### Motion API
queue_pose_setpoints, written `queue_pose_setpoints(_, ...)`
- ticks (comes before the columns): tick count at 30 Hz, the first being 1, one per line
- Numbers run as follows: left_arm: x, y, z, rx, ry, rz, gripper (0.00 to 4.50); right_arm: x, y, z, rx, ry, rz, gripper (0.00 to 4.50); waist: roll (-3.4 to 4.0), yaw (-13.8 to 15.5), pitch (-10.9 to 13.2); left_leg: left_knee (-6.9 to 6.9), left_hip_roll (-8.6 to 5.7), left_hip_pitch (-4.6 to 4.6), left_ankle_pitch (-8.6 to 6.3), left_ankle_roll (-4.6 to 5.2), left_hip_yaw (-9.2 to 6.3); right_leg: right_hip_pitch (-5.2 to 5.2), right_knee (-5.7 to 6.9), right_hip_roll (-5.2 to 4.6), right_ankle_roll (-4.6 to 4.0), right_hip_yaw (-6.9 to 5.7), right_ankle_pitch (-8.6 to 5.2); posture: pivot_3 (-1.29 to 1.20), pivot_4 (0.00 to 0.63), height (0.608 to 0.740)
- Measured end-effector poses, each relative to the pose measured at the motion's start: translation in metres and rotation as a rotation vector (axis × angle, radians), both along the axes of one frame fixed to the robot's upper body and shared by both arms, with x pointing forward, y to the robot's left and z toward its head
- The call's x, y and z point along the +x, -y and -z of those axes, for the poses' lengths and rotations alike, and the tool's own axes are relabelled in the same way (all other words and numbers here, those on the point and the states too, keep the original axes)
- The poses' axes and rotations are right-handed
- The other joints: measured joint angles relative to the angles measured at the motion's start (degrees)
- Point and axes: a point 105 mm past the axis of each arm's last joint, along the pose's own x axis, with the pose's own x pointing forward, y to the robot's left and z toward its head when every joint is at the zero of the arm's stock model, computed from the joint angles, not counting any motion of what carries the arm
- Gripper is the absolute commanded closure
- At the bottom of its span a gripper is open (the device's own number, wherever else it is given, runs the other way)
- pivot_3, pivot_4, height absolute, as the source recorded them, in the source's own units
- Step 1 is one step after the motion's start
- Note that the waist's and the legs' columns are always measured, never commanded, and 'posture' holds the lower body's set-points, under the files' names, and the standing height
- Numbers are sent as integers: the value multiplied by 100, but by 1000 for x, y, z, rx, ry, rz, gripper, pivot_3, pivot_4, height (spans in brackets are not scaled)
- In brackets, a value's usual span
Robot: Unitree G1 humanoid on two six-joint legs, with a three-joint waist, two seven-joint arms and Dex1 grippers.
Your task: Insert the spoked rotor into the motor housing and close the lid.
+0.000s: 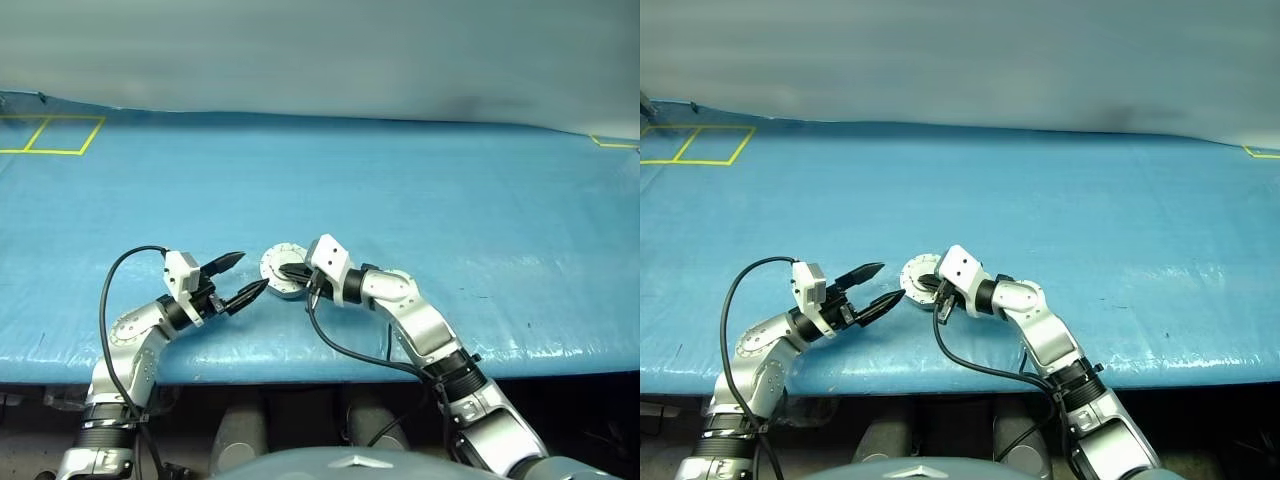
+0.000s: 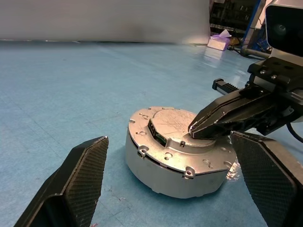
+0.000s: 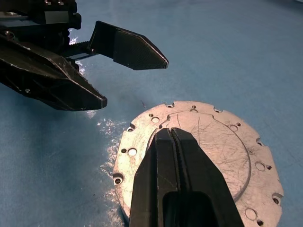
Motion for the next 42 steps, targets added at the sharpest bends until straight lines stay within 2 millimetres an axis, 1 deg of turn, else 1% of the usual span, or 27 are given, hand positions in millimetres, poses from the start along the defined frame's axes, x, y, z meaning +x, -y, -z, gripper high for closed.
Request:
queue_pose_setpoints(7, -1, -1, 2, 2, -6, -2, 0, 2, -1, 1, -10, 3, 10, 4464, 0, -6, 0, 0, 0, 0, 0, 0, 0, 0, 0, -1, 0, 0, 0, 0, 150, 740)
queue_pose_setpoints(13, -2, -1, 3, 5, -9, -3, 0, 0, 3, -2, 88, -59, 52, 4464, 0, 1, 1, -1, -2, -9, 0, 0, -1, -4, -3, -4, 0, -1, 0, 0, 150, 740)
queue_pose_setpoints(16, -2, -1, 3, 7, -9, -3, 0, 0, 4, -4, 138, -90, 63, 3920, 1, 0, 5, -1, -2, -17, 0, 0, -1, -12, -3, -4, 0, -1, 0, 0, 150, 740)
queue_pose_setpoints(19, -2, -1, 3, 8, -9, -2, 0, 2, 8, -6, 164, -100, 80, 2926, 1, 0, 6, -5, -2, -18, 0, -1, -1, -15, -4, -3, 0, -1, 0, 0, 150, 740)
queue_pose_setpoints(22, -2, 0, 3, 10, -8, 1, 0, 1, 8, -7, 175, -101, 80, 1953, 1, -4, 6, -9, -2, -19, -1, 0, -1, -18, -4, -2, -2, -1, -1, 0, 150, 740)
queue_pose_setpoints(23, -2, 0, 3, 11, -8, 1, 0, 1, 8, -6, 178, -104, 83, 1559, 1, -4, 6, -10, -2, -19, -1, -1, -1, -18, -4, -1, -2, -1, -2, 0, 150, 740)
queue_pose_setpoints(24, -2, 0, 3, 12, -9, 3, 0, 1, 8, -6, 180, -106, 89, 1279, 2, -4, 7, -11, -2, -20, 0, -1, -1, -20, -4, -2, -2, -1, -2, 0, 150, 740)
queue_pose_setpoints(41, -4, 2, 7, 46, -18, 16, 0, 2, 7, -3, 180, -93, 93, 1279, 1, -7, 7, -10, -2, -19, -1, -1, 0, -18, -3, -2, -2, -1, -2, 0, 150, 740)
queue_pose_setpoints(42, -4, 2, 8, 46, -18, 17, 0, 2, 7, -3, 181, -94, 91, 1102, 1, -7, 7, -10, -2, -19, -1, -1, -1, -18, -3, -2, -2, -1, -2, 0, 150, 740)
